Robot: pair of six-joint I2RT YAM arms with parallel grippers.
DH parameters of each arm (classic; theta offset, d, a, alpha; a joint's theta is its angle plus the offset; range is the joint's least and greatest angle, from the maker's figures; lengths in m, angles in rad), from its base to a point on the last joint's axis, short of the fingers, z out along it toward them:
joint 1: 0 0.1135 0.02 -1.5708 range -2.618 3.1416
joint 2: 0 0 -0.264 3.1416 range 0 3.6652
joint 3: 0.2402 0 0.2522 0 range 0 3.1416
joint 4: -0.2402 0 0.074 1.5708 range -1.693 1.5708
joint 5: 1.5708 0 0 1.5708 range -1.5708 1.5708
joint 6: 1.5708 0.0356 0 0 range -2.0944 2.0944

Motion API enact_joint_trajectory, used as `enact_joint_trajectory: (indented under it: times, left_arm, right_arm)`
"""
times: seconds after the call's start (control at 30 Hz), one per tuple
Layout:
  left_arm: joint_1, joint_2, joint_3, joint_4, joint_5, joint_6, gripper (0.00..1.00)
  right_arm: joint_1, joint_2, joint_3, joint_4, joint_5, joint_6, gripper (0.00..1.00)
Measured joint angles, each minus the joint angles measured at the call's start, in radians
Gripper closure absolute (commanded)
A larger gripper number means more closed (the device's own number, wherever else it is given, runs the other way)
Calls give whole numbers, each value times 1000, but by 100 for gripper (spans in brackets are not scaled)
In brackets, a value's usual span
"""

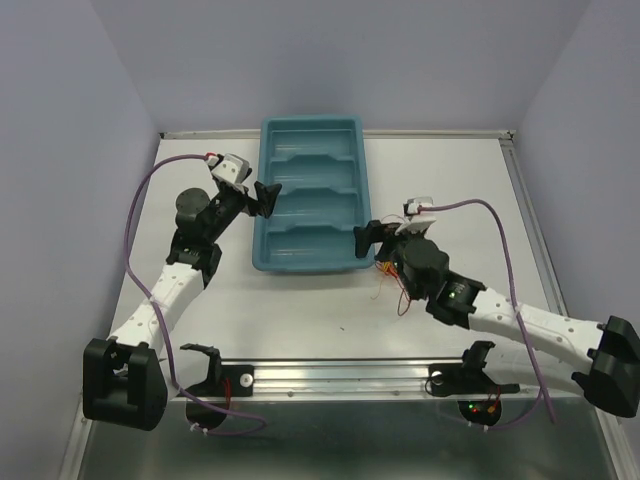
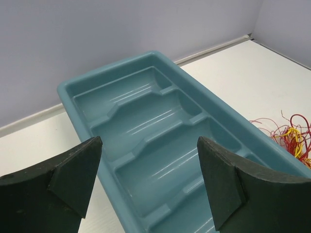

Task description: Untangle the cables

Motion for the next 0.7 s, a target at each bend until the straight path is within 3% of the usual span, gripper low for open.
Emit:
enact_joint_trajectory:
  times: [0.1,0.23,0.3,0.43,0.7]
  left_arm:
    - [-1,0,0,-6,8,0,9]
    - [-1,-1,0,-14,23,0,9]
    - [-2,-1,0,-16,29,0,9]
    - [-3,-2,0,-21,42,0,9]
    - [-5,-3,0,-30,62,0,9]
  right_arm:
    - [-61,63,107,-156,43,64,0]
    - [-386,90,203,-354,-95,164,0]
    - [-470,87,225,-470,-85,209,0]
    - [-466,91,231,-629,-101,299,0]
    - [-460,222,133,-732,-187,501,0]
